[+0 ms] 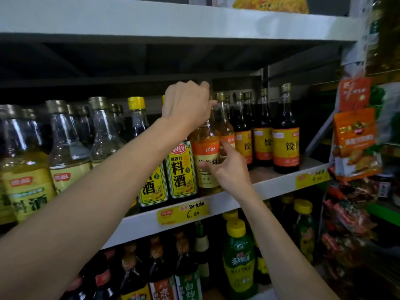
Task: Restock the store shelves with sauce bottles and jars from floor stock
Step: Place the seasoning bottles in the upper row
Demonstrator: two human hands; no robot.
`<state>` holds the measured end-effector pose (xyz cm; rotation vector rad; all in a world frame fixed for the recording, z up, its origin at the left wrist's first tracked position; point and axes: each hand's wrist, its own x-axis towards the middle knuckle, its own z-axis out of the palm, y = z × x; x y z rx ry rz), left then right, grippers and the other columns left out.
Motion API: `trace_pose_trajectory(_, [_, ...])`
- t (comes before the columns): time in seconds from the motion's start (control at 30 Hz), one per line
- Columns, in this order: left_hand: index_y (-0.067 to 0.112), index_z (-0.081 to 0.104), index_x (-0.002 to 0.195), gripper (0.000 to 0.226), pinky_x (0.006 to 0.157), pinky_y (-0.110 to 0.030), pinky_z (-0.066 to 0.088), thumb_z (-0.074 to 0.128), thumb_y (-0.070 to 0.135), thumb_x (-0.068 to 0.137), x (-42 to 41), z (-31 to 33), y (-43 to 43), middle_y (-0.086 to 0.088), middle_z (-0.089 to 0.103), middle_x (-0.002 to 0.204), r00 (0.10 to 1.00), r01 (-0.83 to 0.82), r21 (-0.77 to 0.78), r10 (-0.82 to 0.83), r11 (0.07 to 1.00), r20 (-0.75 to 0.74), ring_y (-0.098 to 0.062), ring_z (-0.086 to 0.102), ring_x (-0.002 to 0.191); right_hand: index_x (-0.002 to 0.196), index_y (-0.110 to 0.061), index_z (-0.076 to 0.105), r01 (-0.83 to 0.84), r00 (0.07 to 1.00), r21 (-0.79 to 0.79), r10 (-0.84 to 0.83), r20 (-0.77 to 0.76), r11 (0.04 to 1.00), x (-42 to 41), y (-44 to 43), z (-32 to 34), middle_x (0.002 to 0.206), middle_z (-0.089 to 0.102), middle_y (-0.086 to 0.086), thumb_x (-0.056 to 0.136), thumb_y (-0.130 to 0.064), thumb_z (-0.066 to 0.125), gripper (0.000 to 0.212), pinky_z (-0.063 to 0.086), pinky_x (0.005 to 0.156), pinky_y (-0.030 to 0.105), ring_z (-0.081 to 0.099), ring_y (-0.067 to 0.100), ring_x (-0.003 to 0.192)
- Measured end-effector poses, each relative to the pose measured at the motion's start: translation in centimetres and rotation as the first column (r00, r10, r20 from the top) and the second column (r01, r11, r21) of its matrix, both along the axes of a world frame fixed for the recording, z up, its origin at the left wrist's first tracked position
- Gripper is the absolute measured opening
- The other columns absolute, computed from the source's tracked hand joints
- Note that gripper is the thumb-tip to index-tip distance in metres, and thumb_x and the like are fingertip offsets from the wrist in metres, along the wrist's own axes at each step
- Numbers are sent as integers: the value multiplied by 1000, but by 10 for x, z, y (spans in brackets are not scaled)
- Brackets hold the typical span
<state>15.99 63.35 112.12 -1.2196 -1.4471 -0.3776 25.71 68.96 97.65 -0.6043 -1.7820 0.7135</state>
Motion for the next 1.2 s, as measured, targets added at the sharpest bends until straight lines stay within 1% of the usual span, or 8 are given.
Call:
trace_pose_trajectory(0.17, [12,64,84,46,43,-25,14,54,56,91,-1,3,4,0,28,50,990,-110,0,109,994,-91,-15,25,41,129,-26,52,-31,999,-4,31,41,1000,-1,2,2,87,55,-28,70,-45,84,70,45,74,19,55,-5,84])
trace_pose_trajectory(0.27, [9,65,94,45,47,-29,27,52,53,94,0,-3,2,-9,57,73,993,-60,33,63,998,-103,-20,44,48,138,-22,47,-68,997,-25,69,37,997,1,-4,-2,99,57,-24,75,-45,80,74,46,85,24,57,5,100])
trace_pose_trajectory(0.4, [7,62,101,34,51,-32,30,46,38,100,16,-25,-22,-14,64,93,983,159,165,-139,973,-123,-31,62,63,147,-15,38,80,997,-20,-80,21,997,8,-28,-18,133,55,-2,89,-44,68,71,44,101,33,49,16,125])
trace_pose_trajectory(0.53, [7,60,83,25,48,-34,29,50,26,96,51,-122,-52,-14,62,76,839,545,43,-544,837,-27,-38,59,61,115,-8,64,466,843,83,-414,-345,881,53,-69,-87,104,60,-1,96,-20,56,24,51,85,37,59,22,102])
trace_pose_trajectory(0.77, [7,61,76,23,54,-45,47,56,22,92,122,-436,-76,-19,64,75,558,821,-366,-478,439,679,-40,61,68,93,-3,65,723,573,-486,-819,27,490,164,-161,-407,86,65,7,87,5,55,14,42,67,26,60,25,79])
trace_pose_trajectory(0.97, [12,50,65,33,53,-42,46,55,27,95,146,-728,-111,-17,55,62,546,835,-542,-29,96,837,-40,57,63,92,-7,62,695,509,-706,-598,619,-139,217,-281,-717,86,62,10,91,-4,51,10,39,66,31,63,35,89])
trace_pose_trajectory(1.07, [15,45,60,36,50,-37,40,62,21,92,142,-851,-135,-12,52,55,574,818,-575,54,18,817,-36,57,59,97,-6,56,733,614,-653,-230,755,-189,213,-322,-856,105,66,17,98,-14,48,12,43,69,34,63,35,98])
trace_pose_trajectory(1.2, [16,56,65,30,49,-33,40,60,25,93,137,-1001,-168,-4,57,57,576,816,-574,181,-68,797,-23,57,56,116,-15,56,823,567,-568,60,821,2,189,-341,-1012,108,64,10,95,-22,51,23,45,70,33,61,31,99])
